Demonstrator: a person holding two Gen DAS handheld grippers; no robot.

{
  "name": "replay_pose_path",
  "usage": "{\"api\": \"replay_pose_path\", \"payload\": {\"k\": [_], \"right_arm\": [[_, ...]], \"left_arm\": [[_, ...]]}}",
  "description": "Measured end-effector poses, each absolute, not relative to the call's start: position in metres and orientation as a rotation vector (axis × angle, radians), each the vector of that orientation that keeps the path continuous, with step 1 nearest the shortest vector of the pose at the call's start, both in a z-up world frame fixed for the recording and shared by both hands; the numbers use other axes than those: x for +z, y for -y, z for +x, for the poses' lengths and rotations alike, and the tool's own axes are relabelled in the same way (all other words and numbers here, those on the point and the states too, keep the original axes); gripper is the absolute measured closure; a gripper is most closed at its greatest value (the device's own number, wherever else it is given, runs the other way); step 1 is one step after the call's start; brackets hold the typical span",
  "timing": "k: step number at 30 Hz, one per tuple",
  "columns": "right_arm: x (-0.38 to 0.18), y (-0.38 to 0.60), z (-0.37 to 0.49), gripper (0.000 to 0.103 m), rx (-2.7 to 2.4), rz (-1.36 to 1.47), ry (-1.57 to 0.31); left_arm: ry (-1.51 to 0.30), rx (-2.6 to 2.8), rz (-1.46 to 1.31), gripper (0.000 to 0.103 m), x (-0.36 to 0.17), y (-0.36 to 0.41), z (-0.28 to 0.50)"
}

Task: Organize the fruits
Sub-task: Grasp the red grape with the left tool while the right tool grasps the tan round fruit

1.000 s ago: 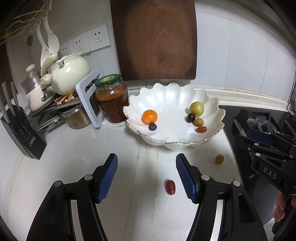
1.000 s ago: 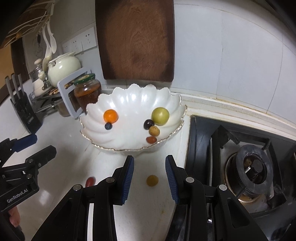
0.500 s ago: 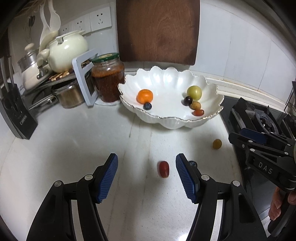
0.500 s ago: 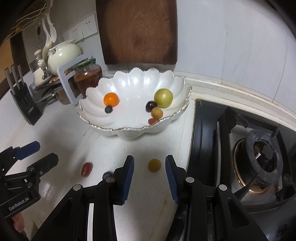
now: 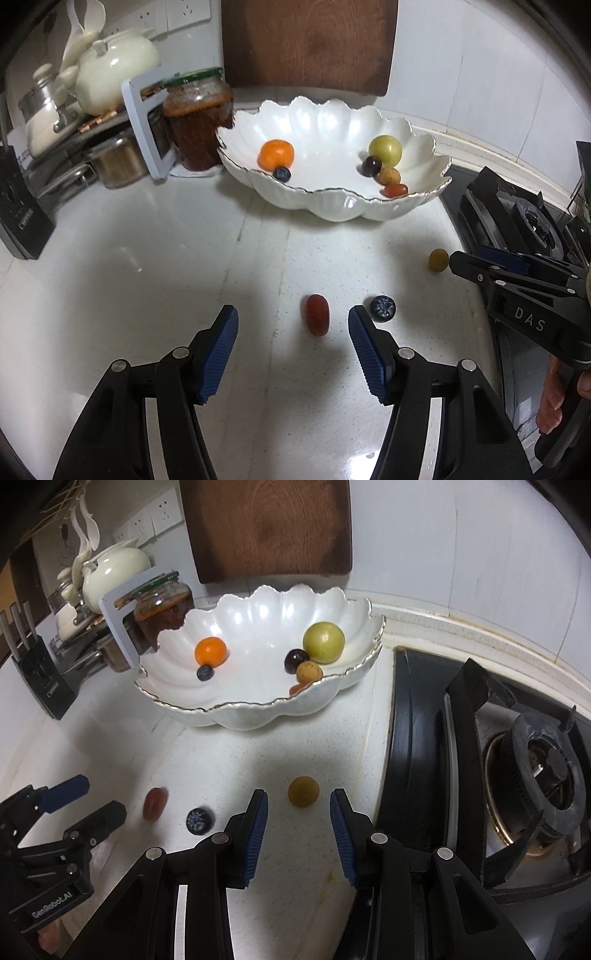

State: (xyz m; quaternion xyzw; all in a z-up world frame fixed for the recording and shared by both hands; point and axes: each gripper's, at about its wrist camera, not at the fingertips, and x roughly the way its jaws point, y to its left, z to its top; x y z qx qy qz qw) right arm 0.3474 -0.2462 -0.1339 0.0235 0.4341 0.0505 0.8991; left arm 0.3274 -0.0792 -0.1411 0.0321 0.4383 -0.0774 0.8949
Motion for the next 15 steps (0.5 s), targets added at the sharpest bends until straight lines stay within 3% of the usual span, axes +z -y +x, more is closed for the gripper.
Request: {"api": "replay_pose_path", "payload": {"k": [15], "right_arm": [[-0.154, 0.249, 0.368, 0.067, 0.108, 0.069, -0.958]], "left_arm": [[-0.980, -0.173, 0.087, 0.054, -0.165, 0.091, 0.346]]}}
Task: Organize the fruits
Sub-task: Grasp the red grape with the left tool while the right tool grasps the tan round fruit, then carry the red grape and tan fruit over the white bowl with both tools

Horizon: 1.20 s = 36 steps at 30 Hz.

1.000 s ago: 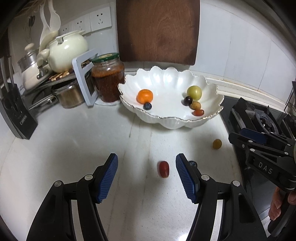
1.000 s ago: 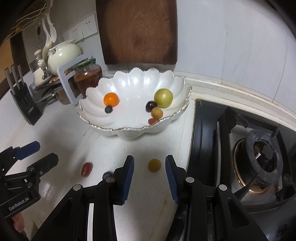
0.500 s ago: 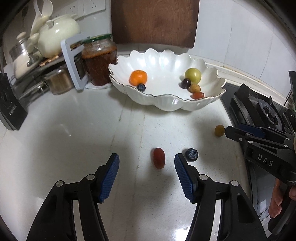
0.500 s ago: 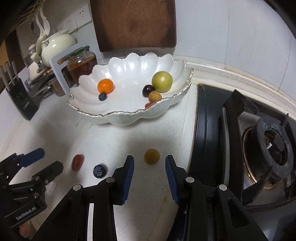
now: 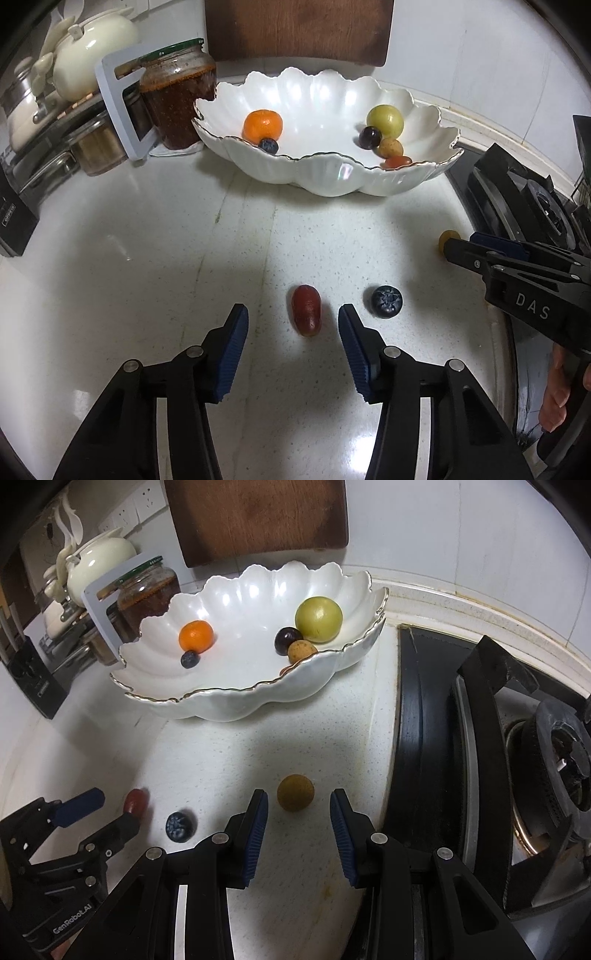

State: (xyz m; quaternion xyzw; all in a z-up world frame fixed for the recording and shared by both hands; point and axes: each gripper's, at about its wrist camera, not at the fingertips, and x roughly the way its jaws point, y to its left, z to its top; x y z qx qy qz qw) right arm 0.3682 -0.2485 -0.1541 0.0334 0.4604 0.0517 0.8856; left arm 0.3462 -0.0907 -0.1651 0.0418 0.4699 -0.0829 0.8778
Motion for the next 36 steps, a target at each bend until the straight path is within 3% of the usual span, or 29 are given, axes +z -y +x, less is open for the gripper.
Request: {"api": "replay_pose_path", "payload": {"k": [10, 17, 36], "right_arm": [[-0.162, 0.245, 0.376, 0.068, 0.115, 0.055, -0.975], [-0.166, 0.243, 0.378, 0.079, 0.112, 0.038, -0.981], [-0.125, 0.231, 0.343, 0.079, 0.131, 0.039, -0.897]], "left_arm": [[-1.028, -0.192, 0.051, 0.073, -0.175, 0.092, 0.353], [-1.026, -0.208, 0.062, 0.085, -0.177, 0.094, 0.353], [-0.947, -0.256, 0.052, 0.087, -0.145, 0.089, 0.341]]}}
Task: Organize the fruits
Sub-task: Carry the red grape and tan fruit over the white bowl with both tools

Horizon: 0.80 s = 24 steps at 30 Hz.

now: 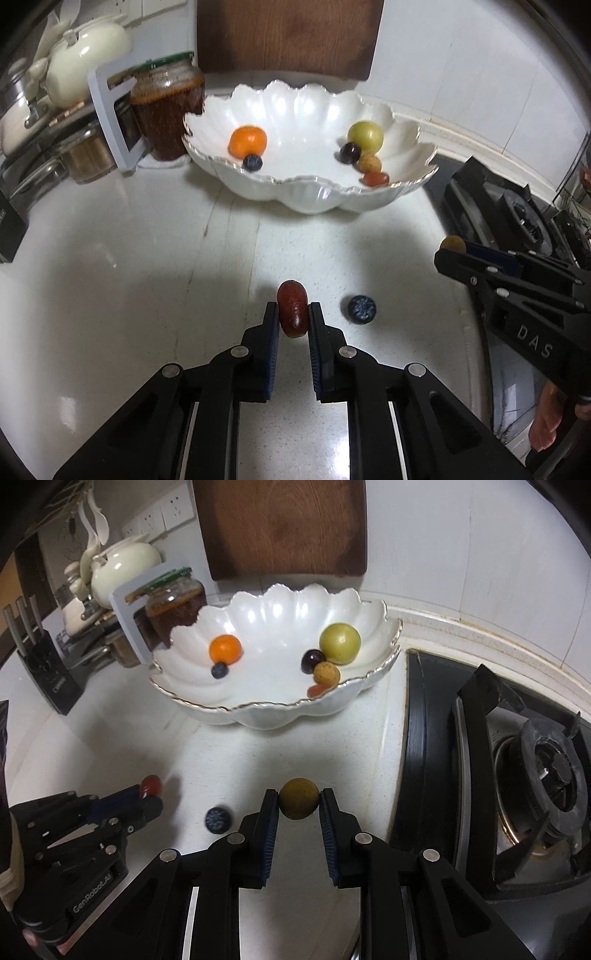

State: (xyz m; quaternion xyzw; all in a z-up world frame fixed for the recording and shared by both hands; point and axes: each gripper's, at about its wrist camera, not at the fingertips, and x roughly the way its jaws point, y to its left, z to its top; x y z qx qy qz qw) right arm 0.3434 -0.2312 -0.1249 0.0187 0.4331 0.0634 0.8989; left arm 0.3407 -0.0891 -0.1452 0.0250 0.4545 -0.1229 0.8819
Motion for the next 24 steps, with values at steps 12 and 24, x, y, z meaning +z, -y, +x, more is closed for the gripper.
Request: {"api": "replay_pose_path", "payload": {"k": [12, 24], "right_arm": [[-0.094, 0.227, 0.325, 0.079, 0.134, 0.064, -0.817], [-0.071, 0.224, 0.329, 0.079, 0.122, 0.079, -0.752]], "left_arm": [[-0.843, -0.288, 0.068, 0.087, -0.107, 0.088, 0.331], [-0.753, -0.298, 0.081, 0.087, -0.075, 0.085, 0.339]]}}
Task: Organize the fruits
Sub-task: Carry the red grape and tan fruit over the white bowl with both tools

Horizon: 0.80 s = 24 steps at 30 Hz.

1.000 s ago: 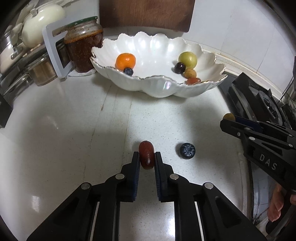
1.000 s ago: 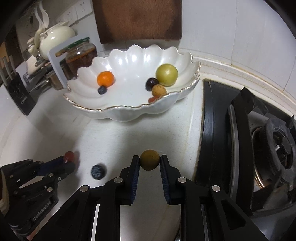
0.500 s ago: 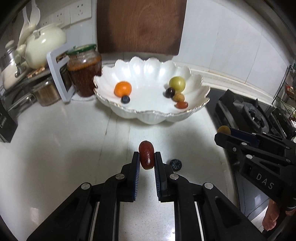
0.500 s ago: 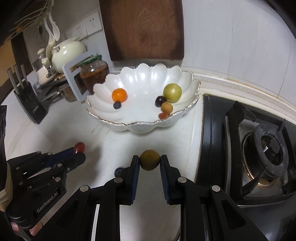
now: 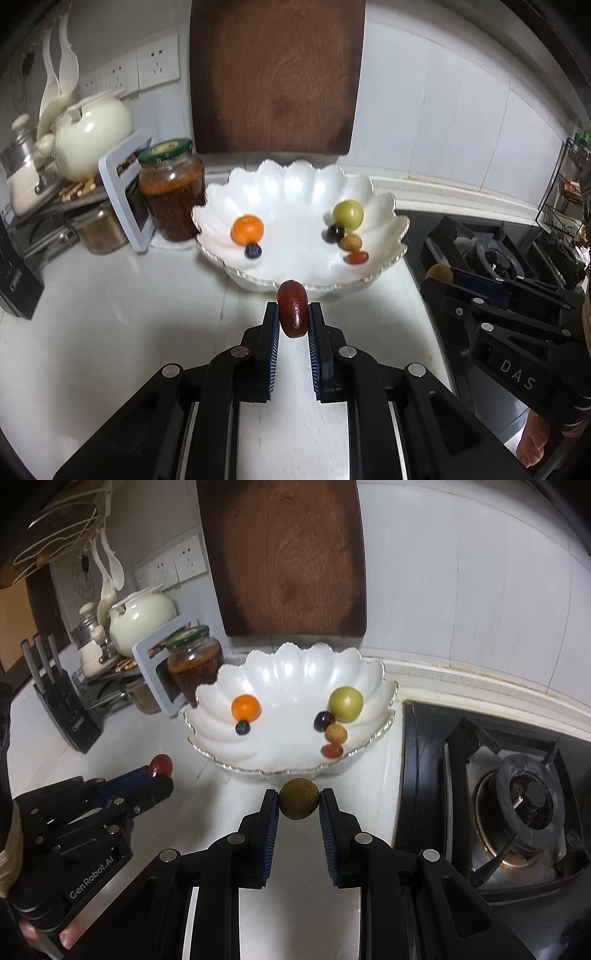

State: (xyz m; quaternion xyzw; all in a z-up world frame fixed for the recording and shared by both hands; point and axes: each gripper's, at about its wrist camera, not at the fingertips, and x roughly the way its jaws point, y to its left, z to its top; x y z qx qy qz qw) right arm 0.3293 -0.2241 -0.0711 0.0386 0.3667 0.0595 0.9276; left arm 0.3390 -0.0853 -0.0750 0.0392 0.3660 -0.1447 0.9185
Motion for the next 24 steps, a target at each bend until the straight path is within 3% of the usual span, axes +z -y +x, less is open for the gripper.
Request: {"api": "replay_pose_path", "payload": {"k": [13, 24], "right_arm": [[-0.038, 0.218, 0.352, 0.079, 0.120, 0.059, -0.665], [-0.035, 0.216, 0.391, 0.079, 0.132, 0.055, -0.681]], "left_arm": [[-0.659, -0.297, 0.090, 0.087, -0.038, 0.087, 0.365], [-0.687, -0.288, 0.090, 0.087, -0.039, 0.087, 0.408]]}}
